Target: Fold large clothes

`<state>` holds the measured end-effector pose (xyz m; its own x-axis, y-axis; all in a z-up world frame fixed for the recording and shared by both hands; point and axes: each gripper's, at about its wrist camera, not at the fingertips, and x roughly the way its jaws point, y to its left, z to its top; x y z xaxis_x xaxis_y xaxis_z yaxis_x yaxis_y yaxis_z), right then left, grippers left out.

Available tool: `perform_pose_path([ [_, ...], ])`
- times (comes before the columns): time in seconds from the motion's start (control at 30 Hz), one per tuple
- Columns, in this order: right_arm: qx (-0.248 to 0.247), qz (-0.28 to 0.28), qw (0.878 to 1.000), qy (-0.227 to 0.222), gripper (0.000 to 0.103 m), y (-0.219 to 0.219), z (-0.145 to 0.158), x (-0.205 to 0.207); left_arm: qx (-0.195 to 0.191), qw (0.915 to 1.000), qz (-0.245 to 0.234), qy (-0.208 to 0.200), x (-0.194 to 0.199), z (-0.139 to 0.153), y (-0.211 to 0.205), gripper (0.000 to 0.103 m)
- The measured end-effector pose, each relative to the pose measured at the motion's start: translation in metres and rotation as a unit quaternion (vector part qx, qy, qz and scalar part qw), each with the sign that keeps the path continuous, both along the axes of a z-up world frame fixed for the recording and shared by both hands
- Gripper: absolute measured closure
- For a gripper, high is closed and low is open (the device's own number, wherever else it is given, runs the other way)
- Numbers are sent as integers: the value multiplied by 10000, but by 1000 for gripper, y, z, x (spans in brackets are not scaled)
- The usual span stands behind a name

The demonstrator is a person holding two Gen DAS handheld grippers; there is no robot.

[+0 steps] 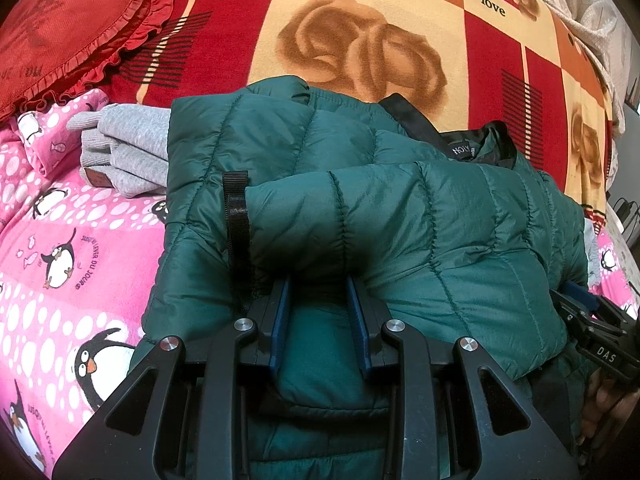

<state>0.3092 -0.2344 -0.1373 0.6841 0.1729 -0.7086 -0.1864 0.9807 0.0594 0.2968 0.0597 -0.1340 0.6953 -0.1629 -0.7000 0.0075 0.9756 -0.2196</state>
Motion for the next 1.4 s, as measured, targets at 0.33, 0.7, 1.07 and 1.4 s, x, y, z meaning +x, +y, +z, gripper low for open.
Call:
perform_pose_path([
  [0.33, 46, -24, 10000, -6, 34, 1, 0, -1, 4, 10000, 0, -1, 0, 0, 0, 76],
  [0.7, 27, -37, 10000, -18, 33, 1, 1, -2, 8, 10000, 2, -1, 0, 0, 0, 76],
  [1.07, 71, -27, 10000, -13, 32, 0, 1, -2, 32, 10000, -7, 1, 0, 0, -1, 76],
  [1.4, 31, -110, 9999, -111, 32, 1, 0, -2, 160, 9999, -14, 15, 0, 2, -4, 75],
])
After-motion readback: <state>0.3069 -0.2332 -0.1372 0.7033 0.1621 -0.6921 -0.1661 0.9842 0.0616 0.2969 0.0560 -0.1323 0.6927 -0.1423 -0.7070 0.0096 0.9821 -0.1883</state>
